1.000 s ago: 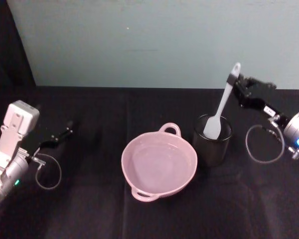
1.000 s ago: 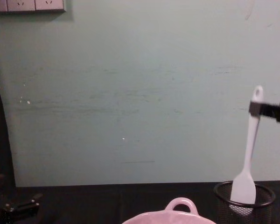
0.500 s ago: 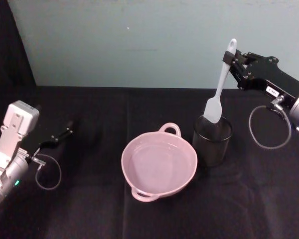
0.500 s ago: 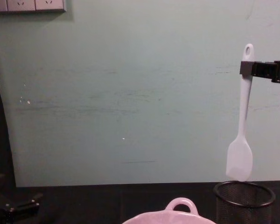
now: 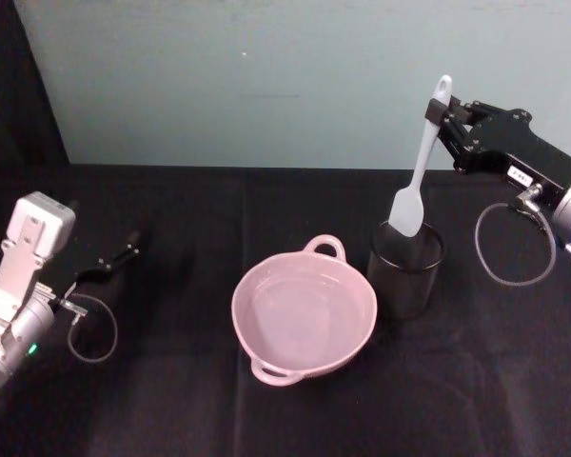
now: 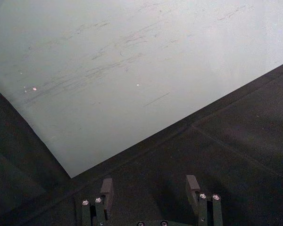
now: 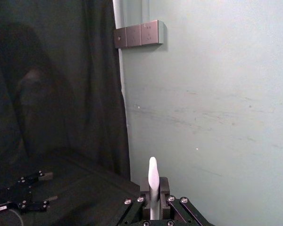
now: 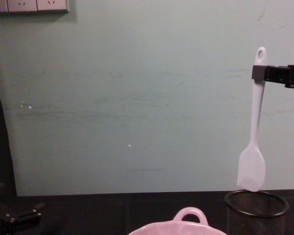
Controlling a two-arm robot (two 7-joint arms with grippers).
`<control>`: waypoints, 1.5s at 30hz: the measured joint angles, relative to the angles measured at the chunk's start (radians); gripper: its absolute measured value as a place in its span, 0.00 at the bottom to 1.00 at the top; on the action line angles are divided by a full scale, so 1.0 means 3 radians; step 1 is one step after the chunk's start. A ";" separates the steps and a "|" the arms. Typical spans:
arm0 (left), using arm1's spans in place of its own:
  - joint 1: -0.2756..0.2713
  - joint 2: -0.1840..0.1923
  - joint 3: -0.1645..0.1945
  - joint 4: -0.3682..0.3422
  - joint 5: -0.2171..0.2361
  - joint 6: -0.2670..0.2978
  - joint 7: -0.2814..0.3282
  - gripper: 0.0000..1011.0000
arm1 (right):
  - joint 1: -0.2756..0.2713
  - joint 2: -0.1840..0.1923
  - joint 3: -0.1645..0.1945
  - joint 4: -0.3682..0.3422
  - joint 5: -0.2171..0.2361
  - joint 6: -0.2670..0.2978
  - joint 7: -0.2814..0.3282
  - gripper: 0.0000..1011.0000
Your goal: Use the one hand to pick up the spoon and stir the clear water in the bowl.
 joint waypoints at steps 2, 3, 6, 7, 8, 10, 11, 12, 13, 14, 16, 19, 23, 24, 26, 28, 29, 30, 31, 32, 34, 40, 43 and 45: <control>0.0000 0.0000 0.0000 0.0000 0.0000 0.0000 0.0000 0.99 | 0.0000 0.0000 0.0000 0.0001 0.0000 -0.0001 0.0000 0.12; 0.0000 0.0000 0.0000 0.0000 0.0000 0.0000 0.0000 0.99 | -0.0001 0.0000 -0.0001 0.0002 0.0001 -0.0001 -0.0001 0.12; 0.0000 0.0000 0.0000 0.0000 0.0000 0.0000 0.0000 0.99 | -0.0002 0.0000 -0.0002 0.0002 0.0001 -0.0002 -0.0001 0.12; 0.0000 0.0000 0.0000 0.0000 0.0000 0.0000 0.0000 0.99 | -0.0002 0.0000 -0.0002 0.0003 0.0001 -0.0002 -0.0001 0.12; 0.0000 0.0000 0.0000 0.0000 0.0000 0.0000 0.0000 0.99 | -0.0002 0.0000 -0.0003 0.0003 0.0002 -0.0003 -0.0001 0.12; 0.0000 0.0000 0.0000 0.0000 0.0000 0.0000 0.0000 0.99 | -0.0039 0.0008 0.0015 -0.0041 -0.0013 -0.0004 -0.0002 0.12; 0.0000 0.0000 0.0000 0.0000 0.0000 0.0000 0.0000 0.99 | -0.0060 0.0015 0.0021 -0.0068 -0.0028 -0.0008 -0.0002 0.12; 0.0000 0.0000 0.0000 0.0000 0.0000 0.0000 0.0000 0.99 | -0.0095 0.0023 0.0030 -0.0120 -0.0052 -0.0019 0.0002 0.12; 0.0000 0.0000 0.0000 0.0000 0.0000 0.0000 0.0000 0.99 | -0.0108 0.0025 0.0031 -0.0140 -0.0058 -0.0022 0.0006 0.12; 0.0000 0.0000 0.0000 0.0000 0.0000 0.0000 0.0000 0.99 | -0.0121 0.0025 0.0032 -0.0161 -0.0067 -0.0025 0.0013 0.12; 0.0000 0.0000 0.0000 0.0000 0.0000 0.0000 0.0000 0.99 | -0.0157 0.0011 0.0029 -0.0225 -0.0085 -0.0033 0.0041 0.12; 0.0000 0.0000 0.0000 0.0000 0.0000 0.0000 0.0000 0.99 | -0.0186 -0.0040 -0.0002 -0.0282 -0.0090 -0.0035 0.0105 0.12; 0.0000 0.0000 0.0000 0.0000 0.0000 0.0000 0.0000 0.99 | -0.0202 -0.0139 -0.0097 -0.0297 -0.0091 -0.0067 0.0221 0.12; 0.0000 0.0000 0.0000 0.0000 0.0000 0.0000 0.0000 0.99 | -0.0202 -0.0151 -0.0114 -0.0295 -0.0098 -0.0076 0.0237 0.12; 0.0000 0.0000 0.0000 0.0000 0.0000 0.0000 0.0000 0.99 | -0.0205 -0.0187 -0.0176 -0.0273 -0.0143 -0.0113 0.0283 0.12; 0.0000 0.0000 0.0000 0.0000 0.0000 0.0000 0.0000 0.99 | -0.0212 -0.0209 -0.0218 -0.0254 -0.0182 -0.0146 0.0312 0.12; 0.0000 0.0000 0.0000 0.0000 0.0000 0.0000 0.0000 0.99 | -0.0225 -0.0228 -0.0256 -0.0231 -0.0214 -0.0182 0.0347 0.12; 0.0000 0.0000 0.0000 0.0000 0.0000 0.0000 0.0000 0.99 | -0.0233 -0.0235 -0.0272 -0.0220 -0.0232 -0.0201 0.0366 0.12; 0.0000 0.0000 0.0000 0.0000 0.0000 0.0000 0.0000 0.99 | -0.0241 -0.0243 -0.0291 -0.0210 -0.0247 -0.0217 0.0382 0.12; 0.0000 0.0000 0.0000 0.0000 0.0000 0.0000 0.0000 0.99 | -0.0260 -0.0255 -0.0327 -0.0190 -0.0283 -0.0247 0.0414 0.12; 0.0000 0.0000 0.0000 0.0000 0.0000 0.0000 0.0000 0.99 | -0.0280 -0.0263 -0.0358 -0.0174 -0.0320 -0.0272 0.0440 0.12; 0.0000 0.0000 0.0000 0.0000 0.0000 0.0000 0.0000 0.99 | -0.0370 -0.0315 -0.0446 -0.0098 -0.0410 -0.0354 0.0513 0.12; 0.0000 0.0000 0.0000 0.0000 0.0000 0.0000 0.0000 0.99 | -0.0387 -0.0346 -0.0480 -0.0056 -0.0454 -0.0366 0.0533 0.12; 0.0000 0.0000 0.0000 0.0000 0.0000 0.0000 0.0000 0.99 | -0.0389 -0.0376 -0.0507 -0.0015 -0.0479 -0.0371 0.0552 0.12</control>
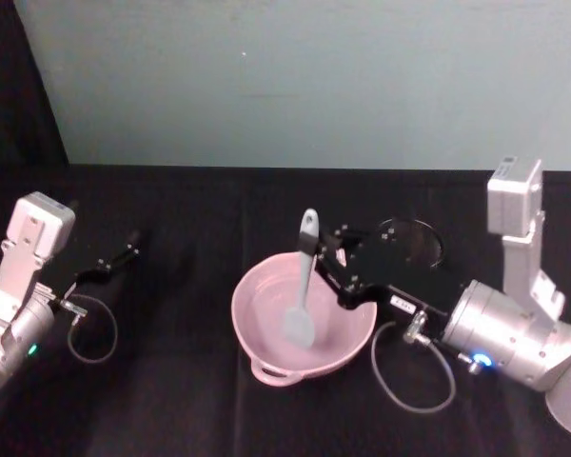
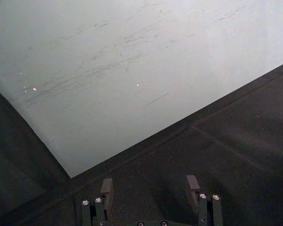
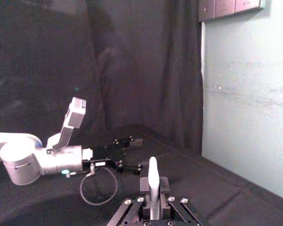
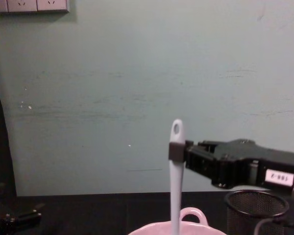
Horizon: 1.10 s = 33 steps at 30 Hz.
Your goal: Use the one hand to pick up the spoon and stir the clear water in the bowl.
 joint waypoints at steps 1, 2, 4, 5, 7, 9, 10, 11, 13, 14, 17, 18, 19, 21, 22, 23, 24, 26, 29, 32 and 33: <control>0.0000 0.0000 0.0000 0.0000 0.0000 0.0000 0.0000 0.99 | 0.0002 -0.0013 -0.0010 0.0016 -0.0008 -0.0001 0.0007 0.12; 0.0000 0.0000 0.0000 0.0000 0.0000 0.0000 0.0000 0.99 | 0.0014 -0.0040 -0.0029 0.0052 -0.0021 -0.0002 0.0019 0.12; 0.0000 0.0000 0.0000 0.0000 0.0000 0.0000 0.0000 0.99 | 0.0033 -0.0071 -0.0048 0.0097 -0.0034 -0.0002 0.0029 0.12; 0.0000 0.0000 0.0000 0.0000 0.0000 0.0000 0.0000 0.99 | 0.0044 -0.0088 -0.0057 0.0121 -0.0040 -0.0002 0.0035 0.12; 0.0000 0.0000 0.0000 0.0000 0.0000 0.0000 0.0000 0.99 | 0.0082 -0.0141 -0.0080 0.0197 -0.0053 -0.0006 0.0051 0.12; 0.0000 0.0000 0.0000 0.0000 0.0000 0.0000 0.0000 0.99 | 0.0122 -0.0198 -0.0095 0.0287 -0.0052 -0.0011 0.0068 0.12; 0.0000 0.0000 0.0000 0.0000 0.0000 0.0000 0.0000 0.99 | 0.0139 -0.0221 -0.0099 0.0324 -0.0051 -0.0015 0.0072 0.12; 0.0000 0.0000 0.0000 0.0000 0.0000 0.0000 0.0000 0.99 | 0.0157 -0.0243 -0.0104 0.0364 -0.0051 -0.0017 0.0074 0.12; 0.0000 0.0000 0.0000 0.0000 0.0000 0.0000 0.0000 0.99 | 0.0204 -0.0306 -0.0116 0.0464 -0.0051 -0.0028 0.0080 0.12; 0.0000 0.0000 0.0000 0.0000 0.0000 0.0000 0.0000 0.99 | 0.0222 -0.0326 -0.0118 0.0502 -0.0051 -0.0035 0.0082 0.12; 0.0000 0.0000 0.0000 0.0000 0.0000 0.0000 0.0000 0.99 | 0.0284 -0.0399 -0.0117 0.0622 -0.0051 -0.0069 0.0083 0.12; 0.0000 0.0000 0.0000 0.0000 0.0000 0.0000 0.0000 0.99 | 0.0298 -0.0415 -0.0112 0.0648 -0.0052 -0.0079 0.0082 0.12; 0.0000 0.0000 0.0000 0.0000 0.0000 0.0000 0.0000 0.99 | 0.0323 -0.0440 -0.0095 0.0695 -0.0054 -0.0100 0.0079 0.12; 0.0000 0.0000 0.0000 0.0000 0.0000 0.0000 0.0000 0.99 | 0.0351 -0.0466 -0.0063 0.0755 -0.0063 -0.0127 0.0059 0.12; 0.0000 0.0000 0.0000 0.0000 0.0000 0.0000 0.0000 0.99 | 0.0361 -0.0474 -0.0047 0.0779 -0.0067 -0.0137 0.0048 0.12; 0.0000 0.0000 0.0000 0.0000 0.0000 0.0000 0.0000 0.99 | 0.0368 -0.0479 -0.0035 0.0795 -0.0069 -0.0143 0.0039 0.12; 0.0000 0.0000 0.0000 0.0000 0.0000 0.0000 0.0000 0.99 | 0.0374 -0.0483 -0.0020 0.0809 -0.0072 -0.0151 0.0027 0.12; 0.0000 0.0000 0.0000 0.0000 0.0000 0.0000 0.0000 0.99 | 0.0385 -0.0489 0.0028 0.0852 -0.0087 -0.0178 -0.0011 0.12; 0.0000 0.0000 0.0000 0.0000 0.0000 0.0000 0.0000 0.99 | 0.0385 -0.0483 0.0079 0.0872 -0.0122 -0.0205 -0.0049 0.12; 0.0000 0.0000 0.0000 0.0000 0.0000 0.0000 0.0000 0.99 | 0.0373 -0.0463 0.0119 0.0868 -0.0149 -0.0212 -0.0072 0.12; 0.0000 0.0000 0.0000 0.0000 0.0000 0.0000 0.0000 0.99 | 0.0359 -0.0445 0.0142 0.0849 -0.0167 -0.0212 -0.0082 0.12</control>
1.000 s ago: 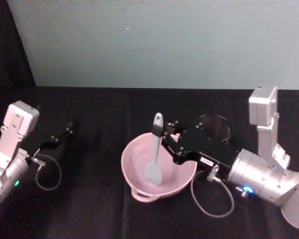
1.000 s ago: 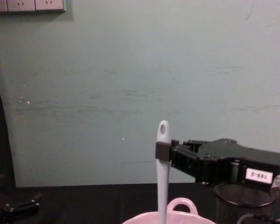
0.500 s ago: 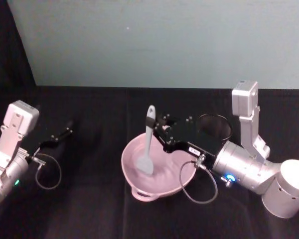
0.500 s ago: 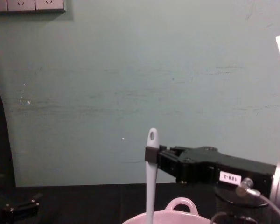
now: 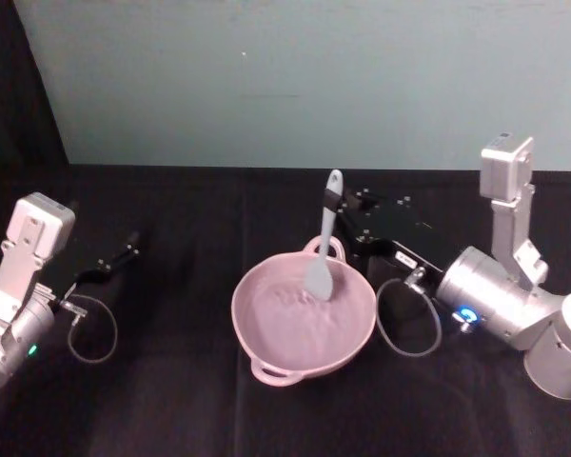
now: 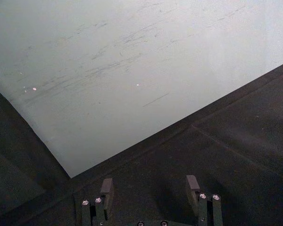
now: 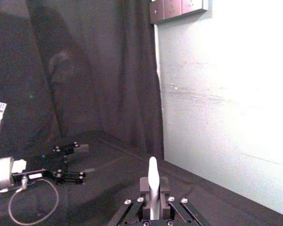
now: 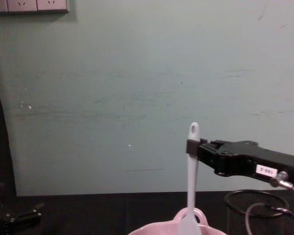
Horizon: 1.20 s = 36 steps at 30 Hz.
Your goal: Use the one hand to pick up the spoon and stir the clear water in the bowl.
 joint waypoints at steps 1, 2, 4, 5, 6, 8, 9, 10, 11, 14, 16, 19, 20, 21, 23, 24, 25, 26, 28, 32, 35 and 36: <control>0.0000 0.0000 0.0000 0.0000 0.0000 0.0000 0.0000 0.99 | -0.0009 0.0010 0.0011 -0.0013 -0.0008 0.0000 -0.0005 0.12; 0.0000 0.0000 0.0000 0.0000 0.0000 0.0000 0.0000 0.99 | -0.0021 0.0022 0.0023 -0.0028 -0.0016 0.0003 -0.0013 0.12; 0.0000 0.0000 0.0000 0.0000 0.0000 0.0000 0.0000 0.99 | -0.0064 0.0060 0.0053 -0.0087 -0.0037 0.0014 -0.0022 0.12; 0.0000 0.0000 0.0000 0.0000 0.0000 0.0000 0.0000 0.99 | -0.0080 0.0074 0.0062 -0.0111 -0.0044 0.0019 -0.0024 0.12; 0.0000 0.0000 0.0000 0.0000 0.0000 0.0000 0.0000 0.99 | -0.0115 0.0105 0.0079 -0.0165 -0.0059 0.0033 -0.0025 0.12; 0.0000 0.0000 0.0000 0.0000 0.0000 0.0000 0.0000 0.99 | -0.0152 0.0132 0.0089 -0.0218 -0.0073 0.0046 -0.0026 0.12; 0.0000 0.0000 0.0000 0.0000 0.0000 0.0000 0.0000 0.99 | -0.0186 0.0154 0.0093 -0.0272 -0.0089 0.0056 -0.0026 0.12; 0.0000 0.0000 0.0000 0.0000 0.0000 0.0000 0.0000 0.99 | -0.0203 0.0163 0.0093 -0.0296 -0.0096 0.0061 -0.0024 0.12; 0.0000 0.0000 0.0000 0.0000 0.0000 0.0000 0.0000 0.99 | -0.0218 0.0170 0.0092 -0.0315 -0.0103 0.0065 -0.0024 0.12; 0.0000 0.0000 0.0000 0.0000 0.0000 0.0000 0.0000 0.99 | -0.0282 0.0191 0.0067 -0.0410 -0.0138 0.0080 -0.0018 0.12; 0.0000 0.0000 0.0000 0.0000 0.0000 0.0000 0.0000 0.99 | -0.0326 0.0192 0.0042 -0.0473 -0.0148 0.0084 0.0001 0.12; 0.0000 0.0000 0.0000 0.0000 0.0000 0.0000 0.0000 0.99 | -0.0364 0.0177 0.0003 -0.0545 -0.0148 0.0084 0.0032 0.12; 0.0000 0.0000 0.0000 0.0000 0.0000 0.0000 0.0000 0.99 | -0.0369 0.0171 -0.0008 -0.0556 -0.0148 0.0084 0.0040 0.12; 0.0000 0.0000 0.0000 0.0000 0.0000 0.0000 0.0000 0.99 | -0.0370 0.0156 -0.0030 -0.0566 -0.0148 0.0084 0.0057 0.12; 0.0000 0.0000 0.0000 0.0000 0.0000 0.0000 0.0000 0.99 | -0.0367 0.0139 -0.0053 -0.0568 -0.0149 0.0084 0.0070 0.12; 0.0000 0.0000 0.0000 0.0000 0.0000 0.0000 0.0000 0.99 | -0.0361 0.0127 -0.0067 -0.0567 -0.0151 0.0084 0.0078 0.12; 0.0000 0.0000 0.0000 0.0000 0.0000 0.0000 0.0000 0.99 | -0.0346 0.0109 -0.0088 -0.0556 -0.0155 0.0083 0.0085 0.12; 0.0000 0.0000 0.0000 0.0000 0.0000 0.0000 0.0000 0.99 | -0.0337 0.0097 -0.0098 -0.0545 -0.0157 0.0083 0.0089 0.12; 0.0000 0.0000 0.0000 0.0000 0.0000 0.0000 0.0000 0.99 | -0.0302 0.0059 -0.0130 -0.0506 -0.0162 0.0082 0.0101 0.12; 0.0000 0.0000 0.0000 0.0000 0.0000 0.0000 0.0000 0.99 | -0.0229 -0.0014 -0.0157 -0.0400 -0.0156 0.0070 0.0113 0.12; 0.0000 0.0000 0.0000 0.0000 0.0000 0.0000 0.0000 0.99 | -0.0169 -0.0087 -0.0153 -0.0279 -0.0100 0.0053 0.0128 0.12; 0.0000 0.0000 0.0000 0.0000 0.0000 0.0000 0.0000 0.99 | -0.0156 -0.0104 -0.0148 -0.0246 -0.0079 0.0047 0.0130 0.12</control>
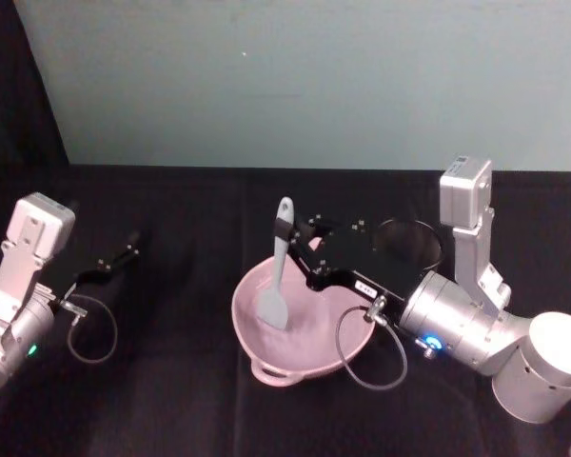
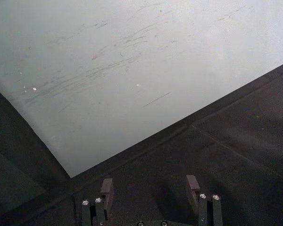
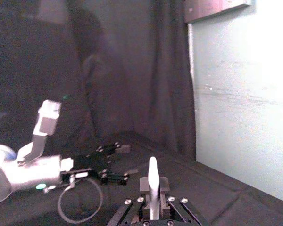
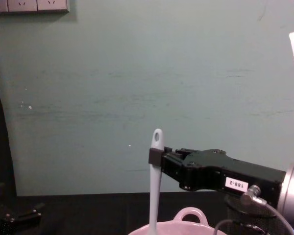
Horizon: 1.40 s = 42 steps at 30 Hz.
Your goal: Use the one hand to pick up the spoon and stir the clear water in the bowl.
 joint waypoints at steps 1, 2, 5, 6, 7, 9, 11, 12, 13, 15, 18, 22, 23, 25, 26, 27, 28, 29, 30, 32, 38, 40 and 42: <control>0.0000 0.0000 0.0000 0.0000 0.0000 0.0000 0.0000 0.99 | 0.0013 -0.0016 0.0007 0.0033 0.0020 -0.0006 0.0001 0.12; 0.0000 0.0000 0.0000 0.0000 0.0000 0.0000 0.0000 0.99 | 0.0028 -0.0037 0.0016 0.0070 0.0044 -0.0011 0.0002 0.12; 0.0000 0.0000 0.0000 0.0000 0.0000 0.0000 0.0000 0.99 | 0.0079 -0.0112 0.0067 0.0210 0.0160 -0.0031 0.0005 0.12; 0.0000 0.0000 0.0000 0.0000 0.0000 0.0000 0.0000 0.99 | 0.0089 -0.0126 0.0080 0.0238 0.0187 -0.0031 0.0004 0.12; 0.0000 0.0000 0.0000 0.0000 0.0000 0.0000 0.0000 0.99 | 0.0098 -0.0138 0.0095 0.0270 0.0211 -0.0031 0.0002 0.12; 0.0000 0.0000 0.0000 0.0000 0.0000 0.0000 0.0000 0.99 | 0.0119 -0.0157 0.0127 0.0335 0.0247 -0.0020 -0.0031 0.12; 0.0000 0.0000 0.0000 0.0000 0.0000 0.0000 0.0000 0.99 | 0.0127 -0.0158 0.0146 0.0364 0.0248 -0.0003 -0.0081 0.12; 0.0000 0.0000 0.0000 0.0000 0.0000 0.0000 0.0000 1.00 | 0.0130 -0.0153 0.0163 0.0378 0.0239 0.0008 -0.0126 0.12; 0.0000 0.0000 0.0000 0.0000 0.0000 0.0000 0.0000 1.00 | 0.0130 -0.0148 0.0172 0.0380 0.0230 0.0009 -0.0143 0.12; 0.0000 0.0000 0.0000 0.0000 0.0000 0.0000 0.0000 0.99 | 0.0120 -0.0126 0.0212 0.0376 0.0203 -0.0014 -0.0199 0.12; 0.0000 0.0000 0.0000 0.0000 0.0000 0.0000 0.0000 0.99 | 0.0079 -0.0088 0.0267 0.0320 0.0152 -0.0071 -0.0255 0.12; 0.0000 0.0000 0.0000 0.0000 0.0000 0.0000 0.0000 0.99 | 0.0024 -0.0024 0.0309 0.0214 0.0069 -0.0087 -0.0306 0.12; 0.0000 0.0000 0.0000 0.0000 0.0000 0.0000 0.0000 0.99 | 0.0009 -0.0006 0.0315 0.0188 0.0049 -0.0086 -0.0314 0.12; 0.0000 0.0000 0.0000 0.0000 0.0000 0.0000 0.0000 0.99 | -0.0030 0.0041 0.0327 0.0114 -0.0004 -0.0070 -0.0329 0.12; 0.0000 0.0000 0.0000 0.0000 0.0000 0.0000 0.0000 0.99 | -0.0045 0.0058 0.0329 0.0088 -0.0023 -0.0063 -0.0330 0.12; 0.0000 0.0000 0.0000 0.0000 0.0000 0.0000 0.0000 0.99 | -0.0073 0.0089 0.0329 0.0040 -0.0058 -0.0052 -0.0330 0.12; 0.0000 0.0000 0.0000 0.0000 0.0000 0.0000 0.0000 0.99 | -0.0073 0.0089 0.0329 0.0040 -0.0058 -0.0052 -0.0330 0.12; 0.0000 0.0000 0.0000 0.0000 0.0000 0.0000 0.0000 0.99 | -0.0107 0.0118 0.0329 -0.0014 -0.0087 -0.0040 -0.0327 0.12; 0.0000 0.0000 0.0000 0.0000 0.0000 0.0000 0.0000 0.99 | -0.0140 0.0142 0.0327 -0.0060 -0.0100 -0.0033 -0.0305 0.12; 0.0000 0.0000 0.0000 0.0000 0.0000 0.0000 0.0000 0.99 | -0.0175 0.0161 0.0317 -0.0105 -0.0106 -0.0025 -0.0273 0.12; 0.0000 0.0000 0.0000 0.0000 0.0000 0.0000 0.0000 0.99 | -0.0292 0.0188 0.0230 -0.0273 -0.0105 -0.0016 -0.0151 0.12; 0.0000 0.0000 0.0000 0.0000 0.0000 0.0000 0.0000 0.99 | -0.0311 0.0173 0.0178 -0.0308 -0.0105 -0.0018 -0.0115 0.12; 0.0000 0.0000 0.0000 0.0000 0.0000 0.0000 0.0000 0.99 | -0.0314 0.0155 0.0143 -0.0318 -0.0104 -0.0019 -0.0093 0.12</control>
